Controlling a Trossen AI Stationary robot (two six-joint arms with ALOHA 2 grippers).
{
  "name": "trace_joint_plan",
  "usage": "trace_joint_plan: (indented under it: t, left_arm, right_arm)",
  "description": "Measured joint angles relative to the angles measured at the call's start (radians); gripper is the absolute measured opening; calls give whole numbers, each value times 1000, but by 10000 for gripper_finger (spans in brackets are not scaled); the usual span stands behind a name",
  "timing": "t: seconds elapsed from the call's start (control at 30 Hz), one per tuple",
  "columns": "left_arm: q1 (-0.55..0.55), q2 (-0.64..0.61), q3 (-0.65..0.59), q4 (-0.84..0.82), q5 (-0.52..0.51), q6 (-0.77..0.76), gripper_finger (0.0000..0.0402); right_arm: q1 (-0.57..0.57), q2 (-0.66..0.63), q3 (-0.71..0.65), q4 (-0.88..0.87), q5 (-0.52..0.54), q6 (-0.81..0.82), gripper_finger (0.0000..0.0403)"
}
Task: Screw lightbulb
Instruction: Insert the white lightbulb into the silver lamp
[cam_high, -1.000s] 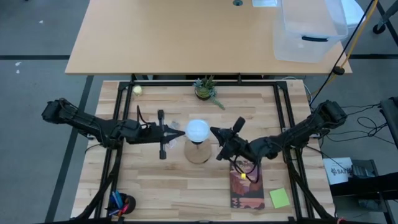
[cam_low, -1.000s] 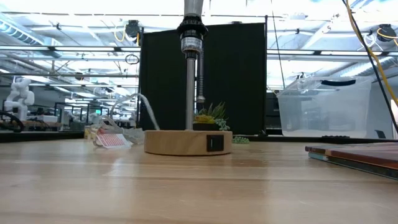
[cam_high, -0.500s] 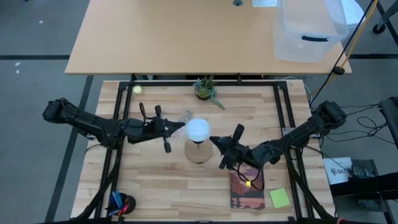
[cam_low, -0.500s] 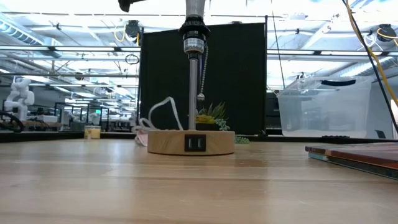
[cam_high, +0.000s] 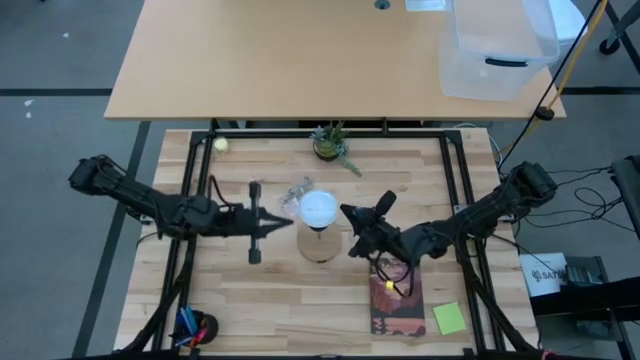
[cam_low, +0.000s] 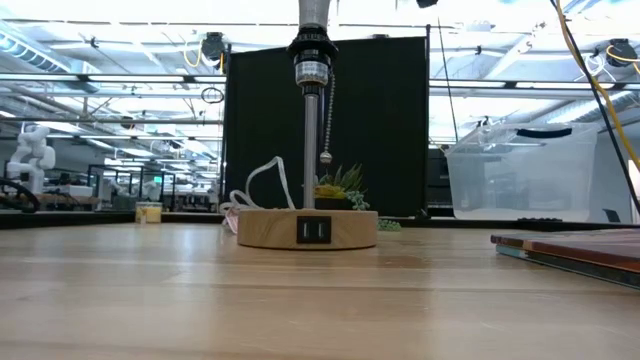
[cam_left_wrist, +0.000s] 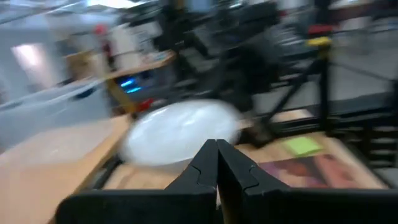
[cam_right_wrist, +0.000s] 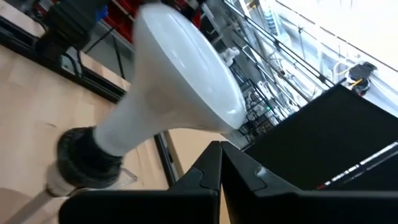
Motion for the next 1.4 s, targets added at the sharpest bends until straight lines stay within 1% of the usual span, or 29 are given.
trace_joint_plan:
  t: [0.07, 0.13, 0.3, 0.37, 0.57, 0.87, 0.93, 1.03, 1.13, 1.3, 1.4]
  left_arm:
    - [1, 13, 0, 13, 57, 13, 0]
    - [9, 26, 0, 17, 61, 12, 0]
    - [46, 56, 0, 19, 61, -11, 0]
    - [62, 60, 0, 19, 62, -18, 0]
    - [97, 60, 0, 19, 63, -38, 0]
    - [134, 57, 0, -33, 31, -91, 0]
    - [142, 57, 0, -40, 14, -103, 0]
    - [143, 61, 0, -65, -29, -116, 0]
    - [148, 62, 0, -97, -57, -121, 0]
    - [151, 60, 0, -148, -52, -151, 0]
    - [142, 60, 0, -140, 6, -147, 0]
  right_arm:
    - [-19, 0, 0, 4, 1, -7, 0]
    - [-38, 0, 0, 11, -5, -15, 0]
    - [-67, 0, 0, 37, -71, -59, 0]
    - [-72, 0, 0, 39, -76, -70, 0]
    - [-58, -1, 0, 37, -62, -89, 0]
    - [-14, -3, 0, 33, -49, -92, 0]
    - [-7, -3, 0, 29, -58, -86, 0]
    - [7, -1, 1, 26, -100, -82, 0]
    - [18, -1, 2, 23, -101, -73, 0]
    - [30, -1, 2, -21, -86, -25, 0]
    - [30, -1, 2, -84, -85, 54, 0]
